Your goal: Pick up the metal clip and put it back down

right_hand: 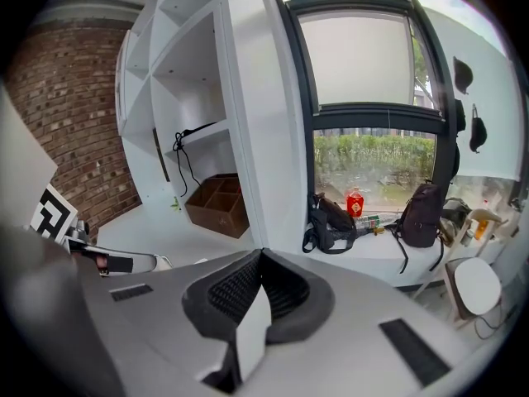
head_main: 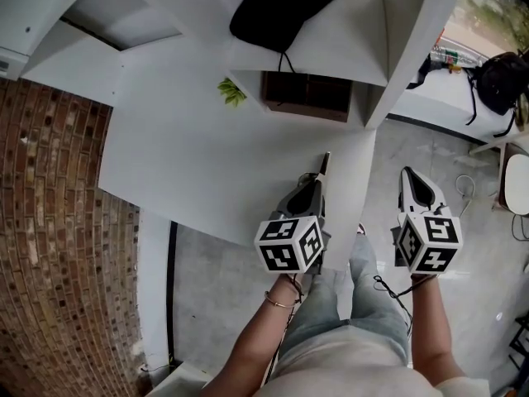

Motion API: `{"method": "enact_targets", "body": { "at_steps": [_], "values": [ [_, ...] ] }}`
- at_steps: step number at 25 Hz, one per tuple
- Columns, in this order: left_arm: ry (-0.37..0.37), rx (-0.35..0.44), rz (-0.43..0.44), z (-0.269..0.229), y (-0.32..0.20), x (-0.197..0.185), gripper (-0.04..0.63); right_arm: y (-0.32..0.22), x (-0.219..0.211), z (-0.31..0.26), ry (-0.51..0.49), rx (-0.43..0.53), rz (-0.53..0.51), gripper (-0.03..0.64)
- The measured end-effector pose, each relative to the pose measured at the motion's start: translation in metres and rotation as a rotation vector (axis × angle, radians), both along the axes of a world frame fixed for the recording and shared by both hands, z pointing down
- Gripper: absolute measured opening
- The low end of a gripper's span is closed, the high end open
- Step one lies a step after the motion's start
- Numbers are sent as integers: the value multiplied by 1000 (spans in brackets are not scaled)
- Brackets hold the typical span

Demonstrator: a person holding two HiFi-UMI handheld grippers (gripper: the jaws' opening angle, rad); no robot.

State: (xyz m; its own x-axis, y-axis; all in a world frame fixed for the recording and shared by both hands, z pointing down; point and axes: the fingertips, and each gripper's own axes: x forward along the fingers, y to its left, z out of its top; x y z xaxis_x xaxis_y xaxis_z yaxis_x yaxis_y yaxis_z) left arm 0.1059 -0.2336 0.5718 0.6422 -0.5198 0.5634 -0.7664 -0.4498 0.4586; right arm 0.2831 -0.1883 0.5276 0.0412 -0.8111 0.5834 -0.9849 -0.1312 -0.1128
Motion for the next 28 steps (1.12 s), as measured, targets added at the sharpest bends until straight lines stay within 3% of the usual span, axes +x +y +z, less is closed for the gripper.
{"method": "enact_targets", "body": {
  "at_steps": [10,28],
  "values": [
    [22,-12,-17,13,0,-6,15,-3,-8,10,-6,-20,-14,2],
    [-30,19,-46,28,-10,-23,38,-9,-20,22,-4,-48,-44,2]
  ]
}}
